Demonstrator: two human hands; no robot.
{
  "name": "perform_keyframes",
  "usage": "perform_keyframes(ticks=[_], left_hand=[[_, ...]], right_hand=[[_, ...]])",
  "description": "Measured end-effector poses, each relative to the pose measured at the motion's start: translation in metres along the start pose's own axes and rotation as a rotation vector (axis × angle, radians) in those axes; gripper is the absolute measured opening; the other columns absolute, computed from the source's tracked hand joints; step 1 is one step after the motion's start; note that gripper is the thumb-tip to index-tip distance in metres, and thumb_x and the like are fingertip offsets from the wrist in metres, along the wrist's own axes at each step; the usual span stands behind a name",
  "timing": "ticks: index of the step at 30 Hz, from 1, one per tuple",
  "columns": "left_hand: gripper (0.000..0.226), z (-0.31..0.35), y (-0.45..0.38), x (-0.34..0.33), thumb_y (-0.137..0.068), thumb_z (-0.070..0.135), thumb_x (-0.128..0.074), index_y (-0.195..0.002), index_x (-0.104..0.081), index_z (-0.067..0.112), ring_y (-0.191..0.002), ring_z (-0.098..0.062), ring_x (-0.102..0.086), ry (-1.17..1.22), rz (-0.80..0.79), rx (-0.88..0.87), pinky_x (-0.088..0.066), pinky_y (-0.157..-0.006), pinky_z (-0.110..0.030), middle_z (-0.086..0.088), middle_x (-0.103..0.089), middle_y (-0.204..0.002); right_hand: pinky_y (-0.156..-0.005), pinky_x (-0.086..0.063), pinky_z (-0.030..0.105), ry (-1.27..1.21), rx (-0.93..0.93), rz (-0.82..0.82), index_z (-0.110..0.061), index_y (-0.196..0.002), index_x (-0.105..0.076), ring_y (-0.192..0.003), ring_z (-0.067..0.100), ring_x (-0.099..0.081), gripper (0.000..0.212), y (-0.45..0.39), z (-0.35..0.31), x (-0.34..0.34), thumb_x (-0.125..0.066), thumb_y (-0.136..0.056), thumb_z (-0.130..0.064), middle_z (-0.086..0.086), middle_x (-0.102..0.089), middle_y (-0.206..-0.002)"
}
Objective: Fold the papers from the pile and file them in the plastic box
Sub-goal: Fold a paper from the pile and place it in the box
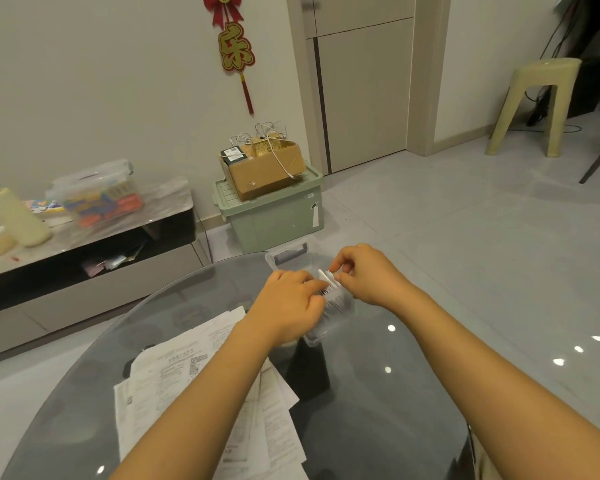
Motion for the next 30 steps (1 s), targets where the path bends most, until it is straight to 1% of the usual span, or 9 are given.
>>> perform_keyframes(ticks=[5, 8, 10, 12, 16, 21, 25, 26, 30], left_hand=[[0.065, -0.006, 0.024, 0.005, -0.081, 0.037, -0.013, -0.133, -0.052, 0.027, -0.122, -0.013, -0.044, 0.015, -0.03, 0.051, -0.02, -0.108, -0.03, 0.003, -0.051, -0.136], [0.064, -0.006, 0.037, 0.008, -0.083, 0.036, -0.014, -0.134, -0.051, 0.026, -0.126, -0.013, -0.041, 0.043, -0.02, 0.077, -0.014, -0.113, -0.033, 0.003, -0.048, -0.139], [0.055, -0.004, 0.047, 0.011, -0.092, 0.033, -0.017, -0.135, -0.048, 0.026, -0.129, -0.011, -0.037, 0.089, 0.016, 0.104, -0.008, -0.116, -0.035, 0.003, -0.046, -0.141], [0.043, -0.003, 0.062, 0.014, -0.101, 0.029, -0.023, -0.138, -0.045, 0.027, -0.134, -0.009, -0.031, 0.147, 0.082, 0.133, -0.004, -0.117, -0.034, 0.005, -0.041, -0.144], [0.041, -0.002, 0.1, 0.019, -0.101, 0.037, -0.029, -0.14, -0.039, 0.033, -0.139, -0.009, -0.023, 0.203, 0.152, 0.219, -0.005, -0.119, -0.037, 0.01, -0.032, -0.15], [0.051, -0.015, 0.156, 0.005, -0.097, 0.043, -0.04, -0.145, -0.025, 0.036, -0.142, -0.016, -0.017, 0.172, 0.023, 0.404, -0.013, -0.118, -0.039, 0.013, -0.021, -0.154], [0.065, -0.031, 0.195, -0.018, -0.093, 0.047, -0.045, -0.149, -0.014, 0.031, -0.145, -0.015, -0.007, 0.207, -0.097, 0.477, -0.01, -0.119, -0.037, 0.01, -0.007, -0.158], [0.069, -0.032, 0.201, -0.022, -0.092, 0.048, -0.046, -0.15, -0.012, 0.03, -0.146, -0.014, -0.004, 0.216, -0.123, 0.479, -0.008, -0.12, -0.036, 0.01, -0.003, -0.159], [0.081, -0.036, 0.215, -0.036, -0.088, 0.052, -0.053, -0.15, -0.005, 0.031, -0.146, -0.011, 0.003, 0.279, -0.222, 0.481, -0.008, -0.12, -0.035, 0.012, 0.007, -0.158]], right_hand=[[-0.074, -0.052, 0.03, 0.021, 0.057, -0.043, -0.012, -0.102, -0.064, -0.08, 0.016, -0.054, 0.015, 0.009, -0.016, -0.011, -0.056, -0.09, -0.013, 0.001, -0.052, -0.09], [-0.065, -0.046, 0.023, 0.016, 0.078, -0.043, -0.012, -0.102, -0.064, -0.076, 0.014, -0.053, 0.015, 0.015, -0.023, -0.013, -0.059, -0.089, -0.014, -0.002, -0.051, -0.083], [-0.06, -0.04, 0.018, 0.009, 0.098, -0.026, -0.013, -0.103, -0.064, -0.074, 0.013, -0.051, 0.016, 0.02, -0.027, -0.012, -0.061, -0.087, -0.017, -0.004, -0.051, -0.081], [-0.064, -0.041, 0.02, 0.02, 0.138, -0.002, -0.015, -0.103, -0.064, -0.074, 0.012, -0.051, 0.017, 0.029, -0.034, -0.012, -0.062, -0.087, -0.02, -0.002, -0.053, -0.086], [-0.074, -0.047, 0.027, 0.06, 0.236, -0.034, -0.021, -0.102, -0.064, -0.075, 0.008, -0.049, 0.016, 0.051, -0.051, -0.021, -0.063, -0.086, -0.025, -0.007, -0.05, -0.091], [-0.076, -0.048, 0.025, 0.025, 0.334, -0.146, -0.026, -0.098, -0.065, -0.075, 0.005, -0.051, 0.014, 0.079, -0.063, -0.047, -0.065, -0.084, -0.026, -0.01, -0.053, -0.09], [-0.079, -0.048, 0.023, 0.106, 0.389, -0.292, -0.027, -0.111, -0.062, -0.077, 0.002, -0.049, 0.027, 0.097, -0.072, -0.075, -0.064, -0.085, -0.032, -0.012, -0.053, -0.098], [-0.081, -0.046, 0.022, 0.119, 0.398, -0.337, -0.028, -0.115, -0.061, -0.081, 0.001, -0.05, 0.03, 0.1, -0.072, -0.079, -0.064, -0.085, -0.033, -0.013, -0.053, -0.103], [-0.097, -0.038, 0.022, 0.207, 0.455, -0.463, -0.031, -0.123, -0.057, -0.117, 0.004, -0.045, 0.044, 0.109, -0.071, -0.092, -0.067, -0.081, -0.038, -0.015, -0.052, -0.127]])
Point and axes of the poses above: each hand's wrist, its own y-axis away from the middle knuckle, its own x-axis out of the back of the hand, z = x × y, the point moved 2 cm from there along -y, towards the middle knuckle
